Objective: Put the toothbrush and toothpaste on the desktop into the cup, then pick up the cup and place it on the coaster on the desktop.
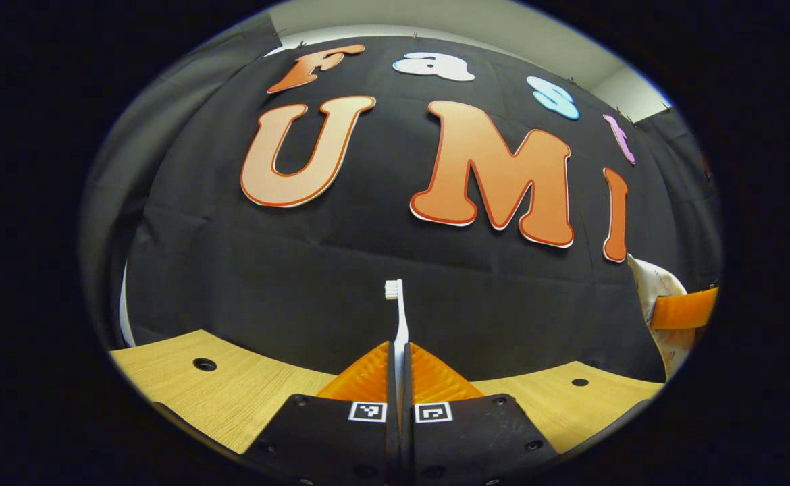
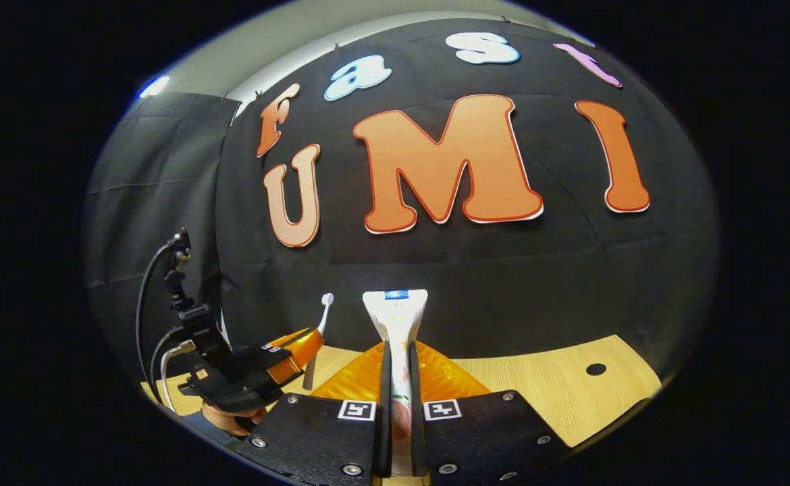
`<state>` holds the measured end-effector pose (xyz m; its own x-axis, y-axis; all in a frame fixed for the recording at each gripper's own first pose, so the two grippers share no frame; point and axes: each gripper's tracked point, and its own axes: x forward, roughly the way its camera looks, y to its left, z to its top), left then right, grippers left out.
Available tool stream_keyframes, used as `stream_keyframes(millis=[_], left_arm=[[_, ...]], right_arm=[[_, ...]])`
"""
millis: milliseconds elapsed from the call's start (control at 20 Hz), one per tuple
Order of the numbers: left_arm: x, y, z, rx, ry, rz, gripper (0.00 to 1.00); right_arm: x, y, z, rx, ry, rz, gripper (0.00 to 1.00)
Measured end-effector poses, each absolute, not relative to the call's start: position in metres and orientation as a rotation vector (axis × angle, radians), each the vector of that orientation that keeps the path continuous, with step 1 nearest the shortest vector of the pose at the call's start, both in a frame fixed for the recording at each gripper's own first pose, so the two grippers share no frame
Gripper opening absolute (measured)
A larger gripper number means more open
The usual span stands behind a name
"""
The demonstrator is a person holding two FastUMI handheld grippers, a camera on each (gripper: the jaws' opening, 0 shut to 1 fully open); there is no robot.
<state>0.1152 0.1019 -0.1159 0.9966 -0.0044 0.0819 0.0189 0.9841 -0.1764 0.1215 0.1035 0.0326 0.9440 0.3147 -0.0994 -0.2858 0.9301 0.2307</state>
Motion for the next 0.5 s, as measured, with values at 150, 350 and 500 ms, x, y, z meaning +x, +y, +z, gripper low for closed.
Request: stream_keyframes(millis=[150, 350, 500], left_arm=[[0.138, 0.104, -0.12, -0.202, -0.089, -0.03, 0.01], [0.161, 0.095, -0.138, -0.19, -0.074, -0.055, 0.01], [0.172, 0.087, -0.151, -0.21, -0.067, -0.081, 0.01]], right_arm=[[0.135, 0.11, 0.036, 0.217, 0.124, 0.32, 0.12], [0.148, 0.117, 0.031, 0.22, 0.119, 0.329, 0.11], [0.156, 0.119, 0.024, 0.208, 0.134, 0.325, 0.12]])
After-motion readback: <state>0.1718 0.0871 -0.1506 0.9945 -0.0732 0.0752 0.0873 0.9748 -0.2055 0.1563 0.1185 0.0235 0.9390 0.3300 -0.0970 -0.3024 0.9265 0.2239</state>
